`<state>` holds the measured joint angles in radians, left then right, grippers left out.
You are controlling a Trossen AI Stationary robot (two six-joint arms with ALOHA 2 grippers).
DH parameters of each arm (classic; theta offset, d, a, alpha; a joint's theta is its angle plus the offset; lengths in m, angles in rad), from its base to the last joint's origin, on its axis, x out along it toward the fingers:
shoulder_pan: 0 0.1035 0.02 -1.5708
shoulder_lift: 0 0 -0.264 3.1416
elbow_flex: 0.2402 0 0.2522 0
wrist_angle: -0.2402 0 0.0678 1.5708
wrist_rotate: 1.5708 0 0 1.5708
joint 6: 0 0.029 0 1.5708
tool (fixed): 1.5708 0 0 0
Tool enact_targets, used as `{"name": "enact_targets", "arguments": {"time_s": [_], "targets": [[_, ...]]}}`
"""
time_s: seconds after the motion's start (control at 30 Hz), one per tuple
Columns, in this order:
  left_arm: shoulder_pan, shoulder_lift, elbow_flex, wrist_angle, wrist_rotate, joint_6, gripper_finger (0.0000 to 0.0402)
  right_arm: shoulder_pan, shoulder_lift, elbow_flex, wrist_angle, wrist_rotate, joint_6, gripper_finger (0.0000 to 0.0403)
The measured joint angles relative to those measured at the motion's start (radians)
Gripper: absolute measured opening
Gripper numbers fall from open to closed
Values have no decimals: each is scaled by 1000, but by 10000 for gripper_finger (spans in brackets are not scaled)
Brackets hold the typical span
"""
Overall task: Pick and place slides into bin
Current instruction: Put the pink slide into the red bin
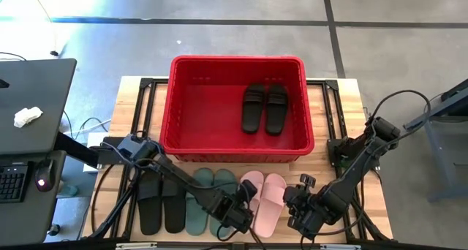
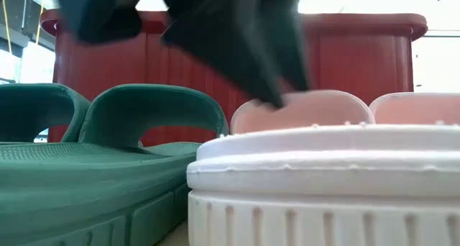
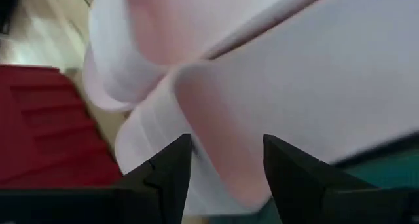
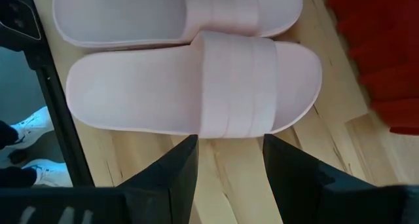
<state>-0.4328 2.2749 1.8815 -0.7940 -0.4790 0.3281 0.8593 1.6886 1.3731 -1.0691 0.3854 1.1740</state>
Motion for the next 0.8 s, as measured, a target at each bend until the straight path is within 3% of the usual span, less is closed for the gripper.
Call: {"name": "enact_targets", "arguments": {"time_s": [0.43, 0.8], "targets": [[2, 20, 1, 18, -170, -27, 152, 0, 0, 0, -4, 35, 14, 160], [27, 59, 2, 35, -108, -49, 104, 0, -1, 0, -7, 47, 15, 160]]}}
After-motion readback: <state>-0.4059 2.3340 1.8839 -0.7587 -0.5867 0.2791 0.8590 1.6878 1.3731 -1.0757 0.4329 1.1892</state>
